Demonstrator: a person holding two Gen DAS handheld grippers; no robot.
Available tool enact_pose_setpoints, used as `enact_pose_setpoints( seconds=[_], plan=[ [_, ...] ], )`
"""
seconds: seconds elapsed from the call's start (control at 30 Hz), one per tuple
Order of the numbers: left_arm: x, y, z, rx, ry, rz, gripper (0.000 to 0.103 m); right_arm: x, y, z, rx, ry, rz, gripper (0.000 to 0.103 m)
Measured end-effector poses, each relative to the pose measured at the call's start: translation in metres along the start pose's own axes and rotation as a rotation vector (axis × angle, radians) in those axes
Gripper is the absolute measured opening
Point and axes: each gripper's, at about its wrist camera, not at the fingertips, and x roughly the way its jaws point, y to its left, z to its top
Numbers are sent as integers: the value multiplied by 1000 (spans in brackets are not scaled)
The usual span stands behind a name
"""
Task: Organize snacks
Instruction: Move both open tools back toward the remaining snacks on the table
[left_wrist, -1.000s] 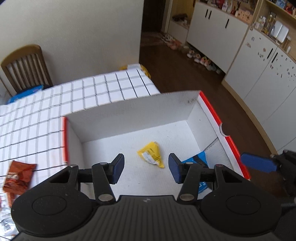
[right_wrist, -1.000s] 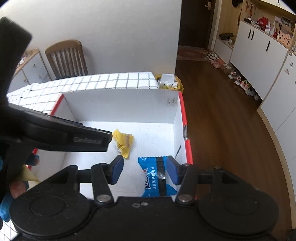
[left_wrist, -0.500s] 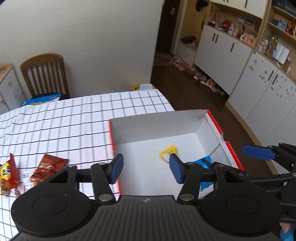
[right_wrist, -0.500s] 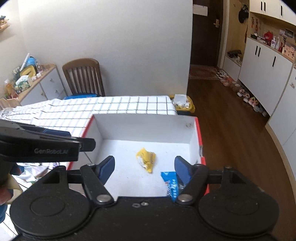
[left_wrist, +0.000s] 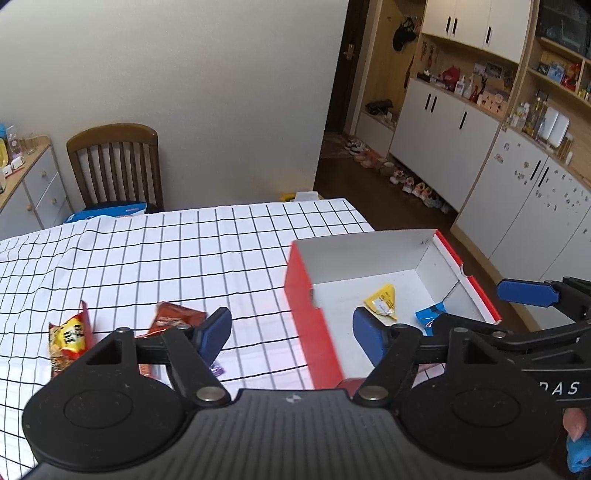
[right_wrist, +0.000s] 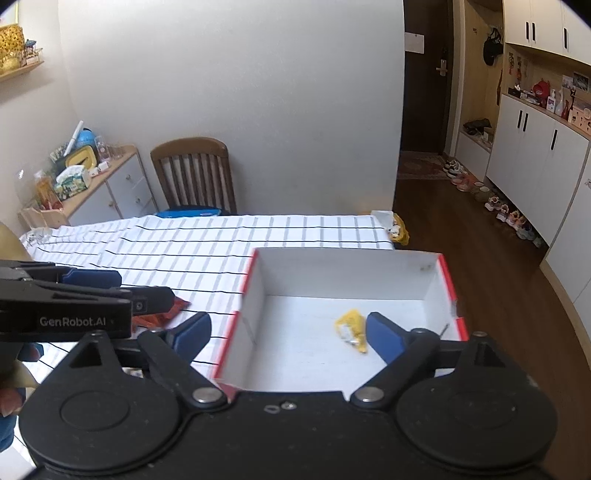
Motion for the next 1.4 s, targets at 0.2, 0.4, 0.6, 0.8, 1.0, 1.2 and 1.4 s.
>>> enact_pose_setpoints(
  seconds=[0.2,0.4,0.6,0.8,1.0,1.2,1.4],
  plan=[
    [-25,33,-15,14,-60,28,82,-2,38,-8,-12,-29,-12,100],
    [-41,73,-26,13,-79,27,83,0,75,-14,-12,-37,-3,103],
    [-44,121,-32,-32,-62,43,83,10,110,-22,-9,-33,16,103],
    [-39,168,-35,-62,-49,74,83,28,139,-33,23,0,15,103],
    [-29,207,-35,-72,-31,73,83,44,158,-43,41,33,8,103],
    [-15,241,-40,-45,-2,93,83,58,169,-52,56,71,-15,103],
    [3,265,-47,29,13,113,83,73,168,-60,99,119,-41,103]
  ],
)
